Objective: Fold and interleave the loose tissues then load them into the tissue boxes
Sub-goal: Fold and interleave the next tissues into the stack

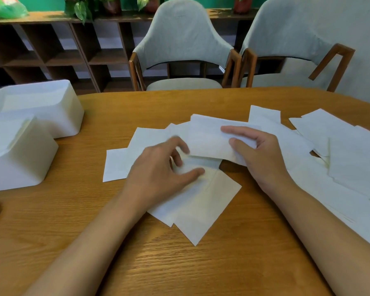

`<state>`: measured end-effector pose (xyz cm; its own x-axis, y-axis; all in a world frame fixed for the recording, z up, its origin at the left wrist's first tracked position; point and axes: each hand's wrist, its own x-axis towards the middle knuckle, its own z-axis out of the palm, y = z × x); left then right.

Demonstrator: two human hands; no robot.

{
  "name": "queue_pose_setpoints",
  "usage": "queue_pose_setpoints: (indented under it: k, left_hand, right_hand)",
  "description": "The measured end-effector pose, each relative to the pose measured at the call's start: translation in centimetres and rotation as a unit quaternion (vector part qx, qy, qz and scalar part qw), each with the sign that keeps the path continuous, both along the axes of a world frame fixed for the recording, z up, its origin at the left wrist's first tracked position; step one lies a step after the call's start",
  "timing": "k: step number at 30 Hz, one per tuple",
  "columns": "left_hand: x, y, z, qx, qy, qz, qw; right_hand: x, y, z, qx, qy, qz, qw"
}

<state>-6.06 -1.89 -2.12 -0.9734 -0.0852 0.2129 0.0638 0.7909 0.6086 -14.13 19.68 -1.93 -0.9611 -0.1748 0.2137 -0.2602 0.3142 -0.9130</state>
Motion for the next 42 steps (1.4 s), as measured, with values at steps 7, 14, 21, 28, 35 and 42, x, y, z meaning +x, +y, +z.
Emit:
queue_pose_setpoints:
  k: [7,14,21,28,35,42]
  left_hand:
    - [0.2,0.5,-0.4,-0.114,-0.030,-0.050,0.992]
    - [0.4,1.2,-0.4,-0.117,0.022,-0.078,0.990]
    - [0.5,1.7,-1.0,-0.089,0.066,-0.140,0.984]
    - [0.7,1.6,-0.2,0.051,0.058,-0.150,0.986]
    - [0.3,0.4,1.8,0.354,0.064,-0.068,0.930]
    - [0.1,-0.6,3.2,0.476,0.048,-0.010,0.878]
  right_hand:
    - [-0.4,0.0,-0.7,-0.003,-0.010,-0.031,0.999]
    - [-0.2,-0.2,-0.4,0.006,-0.015,-0.040,0.999]
    - [-0.4,-0.3,-0.8,0.030,-0.009,-0.039,0.999]
    - [-0.4,-0.1,-0.5,0.016,0.003,-0.032,0.999]
    - [0.6,-0.1,0.7,-0.009,-0.018,0.059,0.998]
    - [0.8,-0.1,1.9,-0.062,-0.019,-0.015,0.998]
